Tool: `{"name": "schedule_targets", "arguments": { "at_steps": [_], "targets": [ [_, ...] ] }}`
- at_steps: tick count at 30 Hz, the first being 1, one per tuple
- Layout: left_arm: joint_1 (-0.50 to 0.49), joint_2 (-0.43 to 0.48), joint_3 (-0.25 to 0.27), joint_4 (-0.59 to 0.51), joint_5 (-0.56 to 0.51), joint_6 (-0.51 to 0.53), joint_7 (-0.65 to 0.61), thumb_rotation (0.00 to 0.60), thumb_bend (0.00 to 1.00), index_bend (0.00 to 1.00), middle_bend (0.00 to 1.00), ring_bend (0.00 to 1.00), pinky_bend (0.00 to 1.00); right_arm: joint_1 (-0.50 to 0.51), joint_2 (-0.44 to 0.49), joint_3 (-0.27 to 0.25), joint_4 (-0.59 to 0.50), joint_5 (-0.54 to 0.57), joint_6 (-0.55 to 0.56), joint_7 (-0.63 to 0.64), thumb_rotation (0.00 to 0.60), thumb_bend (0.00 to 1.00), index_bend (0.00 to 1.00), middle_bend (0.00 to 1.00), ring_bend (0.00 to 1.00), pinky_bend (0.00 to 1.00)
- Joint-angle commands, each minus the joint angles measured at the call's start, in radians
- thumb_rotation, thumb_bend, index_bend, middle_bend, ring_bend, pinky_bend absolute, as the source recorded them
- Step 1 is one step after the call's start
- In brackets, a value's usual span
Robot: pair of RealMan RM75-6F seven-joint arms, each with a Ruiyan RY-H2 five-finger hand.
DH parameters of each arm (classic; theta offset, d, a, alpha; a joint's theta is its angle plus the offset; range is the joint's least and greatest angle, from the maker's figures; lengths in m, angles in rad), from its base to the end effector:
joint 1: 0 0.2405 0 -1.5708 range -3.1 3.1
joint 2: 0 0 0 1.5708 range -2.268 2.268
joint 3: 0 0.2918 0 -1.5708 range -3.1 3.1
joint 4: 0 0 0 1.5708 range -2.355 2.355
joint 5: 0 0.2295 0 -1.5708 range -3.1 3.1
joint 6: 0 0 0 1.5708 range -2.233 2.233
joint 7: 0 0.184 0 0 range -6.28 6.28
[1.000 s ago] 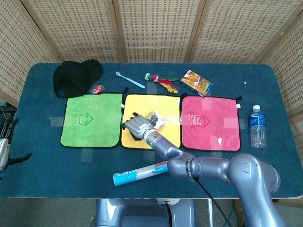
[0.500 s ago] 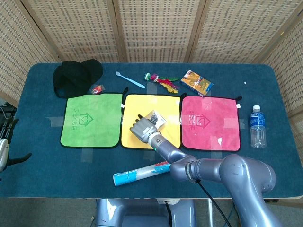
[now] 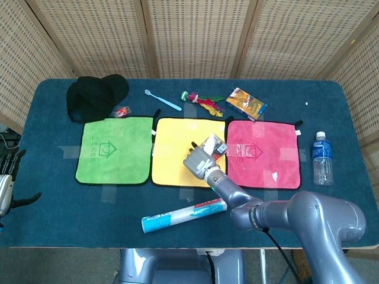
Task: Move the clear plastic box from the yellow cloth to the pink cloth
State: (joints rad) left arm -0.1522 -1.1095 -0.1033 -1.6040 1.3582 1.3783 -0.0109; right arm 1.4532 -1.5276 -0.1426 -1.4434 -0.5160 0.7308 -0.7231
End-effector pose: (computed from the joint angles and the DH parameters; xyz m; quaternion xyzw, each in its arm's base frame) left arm -0.3618 0.2609 0.1630 -0.5714 -0.4157 -0.3734 0.6011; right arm -0.0437 -0.4573 -0.0950 0.9003 -0.1648 0.1505 0.3738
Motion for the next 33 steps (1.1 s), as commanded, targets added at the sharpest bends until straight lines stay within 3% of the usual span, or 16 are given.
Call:
{"name": "schedule_targets", "arguments": {
  "at_steps": [1,14,33],
  "targets": [
    [-0.001,-0.001,0.003,0.000,0.004,-0.002,0.003,0.600,0.00,0.00,0.00,0.00,0.00,-0.027,0.030,-0.022,-0.011,0.028,0.020,-0.007,0.600,1.00,0.39,0.41,0.23,0.13],
    [0.003,-0.003,0.011,-0.011,0.017,0.012,0.016,0.600,0.00,0.00,0.00,0.00,0.00,-0.058,0.109,-0.054,-0.056,0.133,0.022,-0.032,0.600,1.00,0.38,0.41,0.25,0.15],
    [0.008,-0.005,0.021,-0.018,0.031,0.022,0.031,0.600,0.00,0.00,0.00,0.00,0.00,-0.080,0.155,-0.111,-0.053,0.305,0.033,-0.110,0.600,1.00,0.37,0.40,0.26,0.15]
  ]
}}
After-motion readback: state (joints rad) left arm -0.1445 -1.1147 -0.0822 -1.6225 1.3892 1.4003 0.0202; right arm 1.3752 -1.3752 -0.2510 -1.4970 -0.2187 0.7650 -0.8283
